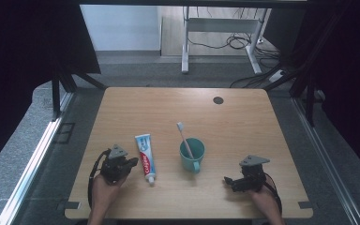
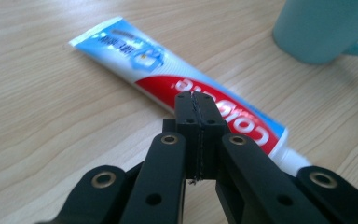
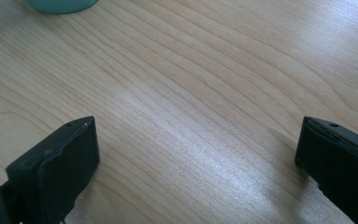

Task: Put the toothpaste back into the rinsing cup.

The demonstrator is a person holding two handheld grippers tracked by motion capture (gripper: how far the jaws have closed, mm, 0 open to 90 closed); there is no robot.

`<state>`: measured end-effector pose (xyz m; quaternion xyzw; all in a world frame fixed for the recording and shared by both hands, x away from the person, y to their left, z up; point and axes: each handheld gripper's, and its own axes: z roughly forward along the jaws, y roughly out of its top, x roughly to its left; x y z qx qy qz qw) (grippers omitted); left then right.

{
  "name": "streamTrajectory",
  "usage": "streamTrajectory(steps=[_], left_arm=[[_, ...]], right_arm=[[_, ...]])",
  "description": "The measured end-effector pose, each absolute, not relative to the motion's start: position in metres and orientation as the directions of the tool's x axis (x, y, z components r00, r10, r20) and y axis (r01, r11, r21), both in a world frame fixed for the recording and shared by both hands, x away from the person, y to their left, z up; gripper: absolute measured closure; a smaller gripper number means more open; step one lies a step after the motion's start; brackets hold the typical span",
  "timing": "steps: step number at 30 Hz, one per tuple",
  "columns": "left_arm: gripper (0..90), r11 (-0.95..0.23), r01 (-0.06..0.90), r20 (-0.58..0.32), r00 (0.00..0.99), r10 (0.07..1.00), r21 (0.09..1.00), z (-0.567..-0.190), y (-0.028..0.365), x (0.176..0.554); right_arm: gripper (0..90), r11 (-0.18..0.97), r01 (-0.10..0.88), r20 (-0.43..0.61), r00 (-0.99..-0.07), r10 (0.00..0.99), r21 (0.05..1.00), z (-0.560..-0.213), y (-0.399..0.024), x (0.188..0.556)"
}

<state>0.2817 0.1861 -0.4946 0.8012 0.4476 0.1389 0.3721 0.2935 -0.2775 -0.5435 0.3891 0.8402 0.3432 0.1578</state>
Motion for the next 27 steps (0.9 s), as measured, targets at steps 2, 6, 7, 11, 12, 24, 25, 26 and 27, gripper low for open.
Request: streamTrajectory(steps=[2, 6, 7, 11, 12, 24, 25, 26, 27], left_arm=[[89.8, -0.325, 0.611, -0.108, 0.564, 0.819, 0.722, -0.492, 0.181, 0.284], [89.7, -0.329, 0.597, -0.109, 0.579, 0.808, 0.731, -0.487, 0.17, 0.287], [89.6, -0.329, 0.598, -0.111, 0.579, 0.808, 0.731, -0.486, 0.168, 0.288], [89.6, -0.34, 0.6, -0.111, 0.588, 0.801, 0.724, -0.486, 0.157, 0.293], [89.6, -0.343, 0.603, -0.113, 0.59, 0.799, 0.72, -0.486, 0.154, 0.293], [89.7, -0.367, 0.615, -0.137, 0.618, 0.774, 0.698, -0.497, 0.137, 0.296], [89.7, -0.369, 0.616, -0.141, 0.621, 0.771, 0.696, -0.498, 0.136, 0.295], [89.7, -0.369, 0.619, -0.143, 0.621, 0.771, 0.693, -0.499, 0.135, 0.295], [89.7, -0.376, 0.62, -0.14, 0.622, 0.77, 0.688, -0.5, 0.134, 0.295]], right_arm=[[0.0, 0.462, 0.546, 0.002, -0.647, 0.762, 0.699, -0.543, -0.278, 0.293], [0.0, 0.462, 0.545, 0.001, -0.648, 0.762, 0.699, -0.543, -0.278, 0.294], [0.0, 0.462, 0.545, 0.002, -0.648, 0.762, 0.699, -0.543, -0.278, 0.293], [0.0, 0.462, 0.545, 0.001, -0.648, 0.762, 0.699, -0.543, -0.278, 0.293], [0.0, 0.462, 0.545, 0.001, -0.648, 0.762, 0.699, -0.543, -0.278, 0.293], [0.0, 0.462, 0.545, 0.002, -0.648, 0.762, 0.699, -0.543, -0.278, 0.293], [0.0, 0.462, 0.545, 0.002, -0.648, 0.762, 0.699, -0.543, -0.278, 0.293], [0.0, 0.462, 0.546, 0.002, -0.647, 0.762, 0.699, -0.543, -0.278, 0.293], [0.0, 0.462, 0.545, 0.001, -0.648, 0.762, 0.699, -0.543, -0.278, 0.293]])
